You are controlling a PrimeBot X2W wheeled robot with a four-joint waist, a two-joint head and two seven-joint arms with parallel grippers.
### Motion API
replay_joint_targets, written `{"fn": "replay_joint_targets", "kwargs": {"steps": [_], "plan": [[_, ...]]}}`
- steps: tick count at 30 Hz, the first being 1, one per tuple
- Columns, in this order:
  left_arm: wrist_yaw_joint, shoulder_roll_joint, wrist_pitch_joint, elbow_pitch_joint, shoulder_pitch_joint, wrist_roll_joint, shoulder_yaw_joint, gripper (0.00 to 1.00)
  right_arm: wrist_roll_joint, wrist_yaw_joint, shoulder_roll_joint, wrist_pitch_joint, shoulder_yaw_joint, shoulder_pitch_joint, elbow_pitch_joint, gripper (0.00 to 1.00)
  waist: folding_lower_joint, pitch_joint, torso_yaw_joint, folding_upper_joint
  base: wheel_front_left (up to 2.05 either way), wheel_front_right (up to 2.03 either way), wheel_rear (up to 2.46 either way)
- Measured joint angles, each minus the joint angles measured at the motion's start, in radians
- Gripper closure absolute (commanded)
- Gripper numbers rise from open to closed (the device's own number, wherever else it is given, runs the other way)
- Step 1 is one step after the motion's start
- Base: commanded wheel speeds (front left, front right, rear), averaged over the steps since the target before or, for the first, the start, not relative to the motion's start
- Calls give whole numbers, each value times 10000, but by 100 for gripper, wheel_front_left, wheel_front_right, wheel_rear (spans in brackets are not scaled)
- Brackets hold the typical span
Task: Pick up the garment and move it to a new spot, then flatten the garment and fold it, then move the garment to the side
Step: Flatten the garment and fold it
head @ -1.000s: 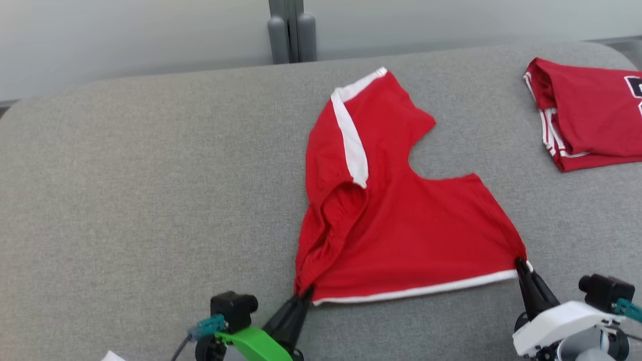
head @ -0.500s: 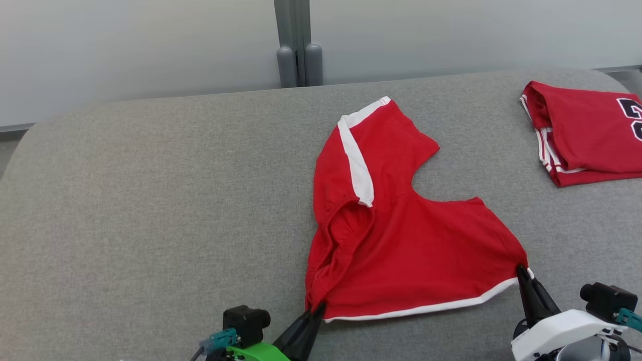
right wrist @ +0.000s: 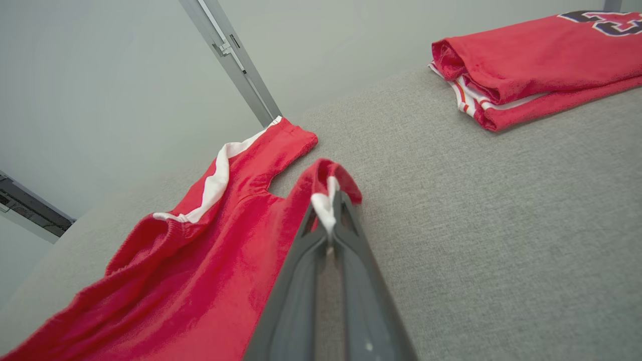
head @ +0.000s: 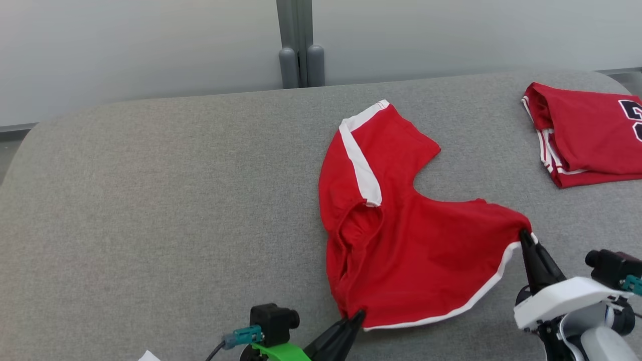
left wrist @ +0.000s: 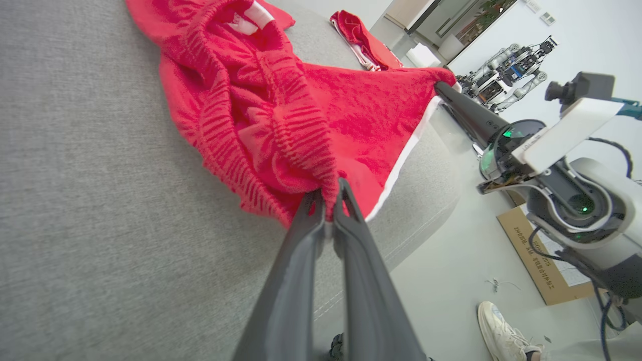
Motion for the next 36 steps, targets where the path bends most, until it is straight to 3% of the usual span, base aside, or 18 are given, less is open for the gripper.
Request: {"fn": "replay_joint_targets", "kwargs": {"steps": [6, 14, 21, 26, 31, 36], "plan": [[-198, 17, 332, -1258, -667, -433, 291, 100, 19, 0, -332, 184, 2, -1201, -77, 100, 0, 102, 31, 0, 0, 0, 0], [-226, 408, 1005, -1710, -3592, -742, 1806, 100, 560, -2, -460, 769, 309, -4436, 491, 100, 0, 624, 117, 0, 0, 0, 0], [-320, 222, 2069, 196, -7717, -1703, 3300, 100, 1028, -6, -270, 1592, 19, -9162, 2911, 100, 0, 1620, 113, 0, 0, 0, 0], [-347, -343, 1918, 2132, -11130, -2004, 4199, 100, 859, -6, -48, 1593, -568, -12940, 5032, 100, 1, 2603, 96, 0, 0, 0, 0], [-380, -648, 1536, 3565, -13476, -2071, 4472, 100, 301, -6, 171, 1131, -529, -15385, 6527, 100, 2, 3558, 50, 0, 0, 0, 0], [-385, -598, 1375, 4061, -14710, -2067, 4121, 100, 136, -6, 313, 589, -460, -16812, 7411, 100, 2, 4275, -82, 0, 0, 0, 0]]}}
